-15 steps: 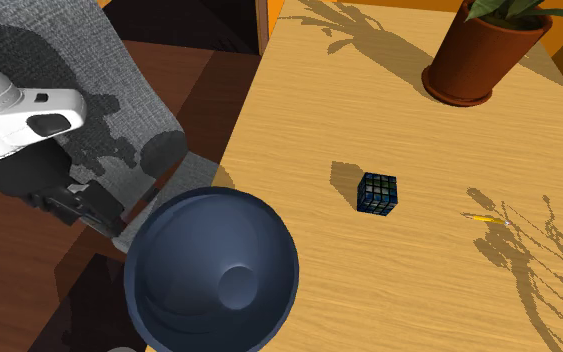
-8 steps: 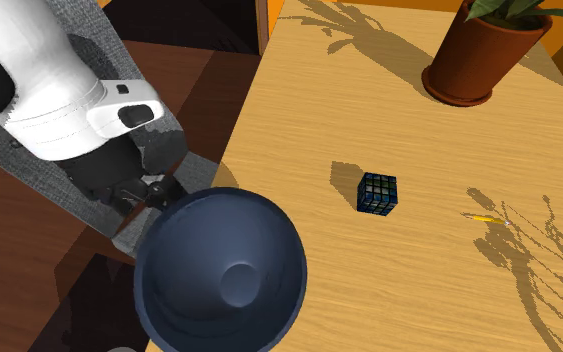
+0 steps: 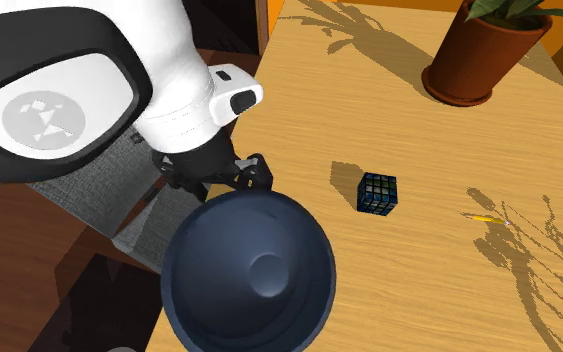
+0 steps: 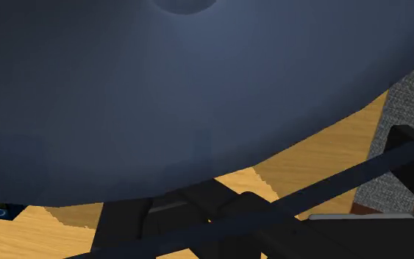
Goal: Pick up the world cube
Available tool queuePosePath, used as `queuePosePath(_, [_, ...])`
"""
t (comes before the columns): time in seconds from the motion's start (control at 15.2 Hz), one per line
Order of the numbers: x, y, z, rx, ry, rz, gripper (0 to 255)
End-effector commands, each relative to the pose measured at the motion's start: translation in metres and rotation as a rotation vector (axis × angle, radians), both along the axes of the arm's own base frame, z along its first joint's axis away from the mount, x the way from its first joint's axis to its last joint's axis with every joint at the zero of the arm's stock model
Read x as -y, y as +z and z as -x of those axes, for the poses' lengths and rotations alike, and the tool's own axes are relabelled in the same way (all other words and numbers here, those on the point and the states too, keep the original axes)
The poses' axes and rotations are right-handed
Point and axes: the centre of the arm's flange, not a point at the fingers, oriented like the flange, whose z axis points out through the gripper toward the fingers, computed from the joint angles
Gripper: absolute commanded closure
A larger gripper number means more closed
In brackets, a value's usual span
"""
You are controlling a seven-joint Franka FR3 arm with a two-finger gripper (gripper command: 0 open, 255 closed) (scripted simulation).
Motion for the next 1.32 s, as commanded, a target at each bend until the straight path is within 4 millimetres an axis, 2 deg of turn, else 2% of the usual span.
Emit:
queuePosePath(0.0, [0.026,-0.014,0.001,-0.088,-0.003,-0.039,0])
queuePosePath(0.59, [0.135,-0.022,-0.050,-0.054,0.067,-0.073,0])
queuePosePath(1.25, [0.251,-0.032,-0.116,-0.017,0.145,-0.110,0])
